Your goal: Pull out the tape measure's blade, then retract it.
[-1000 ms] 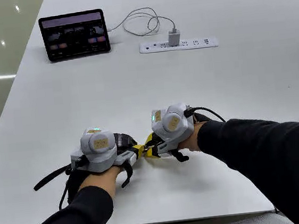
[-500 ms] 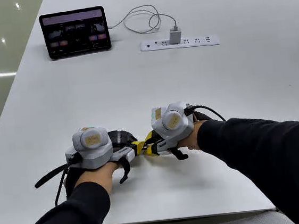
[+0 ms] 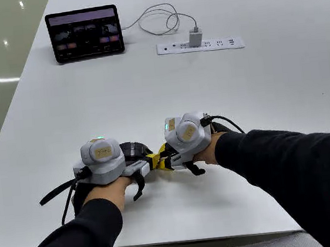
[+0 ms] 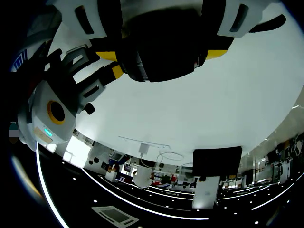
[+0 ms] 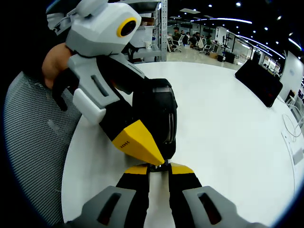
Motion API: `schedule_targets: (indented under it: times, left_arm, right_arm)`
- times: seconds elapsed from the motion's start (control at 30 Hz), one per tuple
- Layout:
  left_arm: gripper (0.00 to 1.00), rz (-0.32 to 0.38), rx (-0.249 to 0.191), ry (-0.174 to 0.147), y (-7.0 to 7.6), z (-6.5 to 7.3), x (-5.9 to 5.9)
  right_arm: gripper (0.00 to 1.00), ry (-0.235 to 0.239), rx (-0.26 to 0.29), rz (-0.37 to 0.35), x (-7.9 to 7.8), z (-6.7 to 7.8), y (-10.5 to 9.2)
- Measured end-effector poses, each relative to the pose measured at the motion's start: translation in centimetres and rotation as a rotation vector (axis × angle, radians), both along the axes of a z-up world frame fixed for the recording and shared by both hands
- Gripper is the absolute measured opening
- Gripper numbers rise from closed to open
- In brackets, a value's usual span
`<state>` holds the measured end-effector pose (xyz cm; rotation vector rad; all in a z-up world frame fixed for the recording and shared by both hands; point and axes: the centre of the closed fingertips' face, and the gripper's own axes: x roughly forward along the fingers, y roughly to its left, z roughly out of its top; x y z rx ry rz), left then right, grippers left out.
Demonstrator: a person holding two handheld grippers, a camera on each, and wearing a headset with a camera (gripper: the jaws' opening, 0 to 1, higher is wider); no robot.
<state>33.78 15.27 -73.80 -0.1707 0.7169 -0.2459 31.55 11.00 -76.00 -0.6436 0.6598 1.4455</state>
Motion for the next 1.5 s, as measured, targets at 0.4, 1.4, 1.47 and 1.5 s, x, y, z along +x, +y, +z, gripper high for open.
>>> schedule_targets:
  times: [0.4,1.4,1.47,1.5]
  left_arm:
    - [0.64,-0.002,-0.004,0.005,-0.01,-0.06,0.00]
    - [0.66,-0.025,-0.020,0.006,-0.15,0.10,-0.05]
    - [0.66,-0.035,-0.023,0.014,-0.16,0.10,-0.10]
    - [0.66,-0.035,-0.029,0.020,-0.14,0.12,-0.13]
  right_arm:
    - [0.11,0.003,0.015,-0.004,-0.02,-0.09,0.09]
    - [0.12,-0.004,0.011,0.003,-0.30,-0.01,0.15]
    - [0.12,-0.004,0.009,0.005,-0.38,-0.02,0.11]
    - [0.12,-0.009,0.007,0.006,-0.38,-0.03,0.12]
